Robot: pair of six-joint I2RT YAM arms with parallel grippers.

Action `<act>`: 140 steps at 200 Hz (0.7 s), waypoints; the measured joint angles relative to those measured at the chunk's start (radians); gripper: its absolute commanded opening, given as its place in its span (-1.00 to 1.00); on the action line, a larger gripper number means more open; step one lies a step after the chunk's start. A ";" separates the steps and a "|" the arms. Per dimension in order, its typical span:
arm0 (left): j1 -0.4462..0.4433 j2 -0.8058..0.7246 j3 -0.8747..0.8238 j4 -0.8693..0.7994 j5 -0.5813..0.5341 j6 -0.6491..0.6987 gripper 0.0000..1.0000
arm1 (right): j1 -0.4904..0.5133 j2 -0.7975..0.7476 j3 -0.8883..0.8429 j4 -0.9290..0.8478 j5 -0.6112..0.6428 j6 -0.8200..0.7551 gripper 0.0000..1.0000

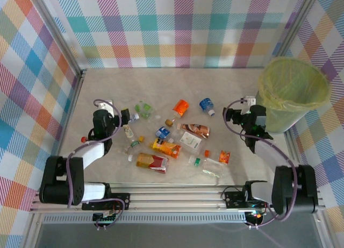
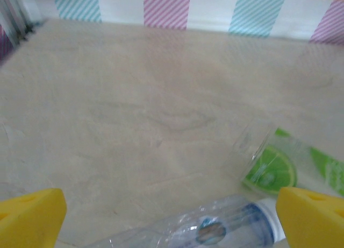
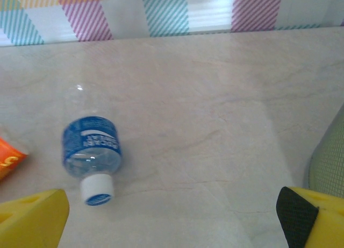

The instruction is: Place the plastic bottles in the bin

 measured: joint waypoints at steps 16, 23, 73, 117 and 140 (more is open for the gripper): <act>0.000 -0.059 0.033 -0.052 0.001 -0.001 1.00 | 0.058 -0.066 0.085 -0.150 0.049 0.006 0.99; 0.000 -0.085 0.045 -0.071 0.004 -0.004 1.00 | 0.080 -0.090 0.128 -0.217 0.073 0.013 0.99; 0.000 -0.219 0.076 -0.179 0.036 -0.049 1.00 | 0.157 -0.146 0.557 -0.727 0.214 0.105 0.99; -0.011 -0.280 0.079 -0.228 0.095 -0.109 1.00 | 0.167 -0.049 0.877 -1.064 0.396 0.132 0.99; -0.018 -0.301 0.079 -0.230 0.130 -0.132 1.00 | 0.167 0.040 0.960 -1.182 0.518 0.109 0.99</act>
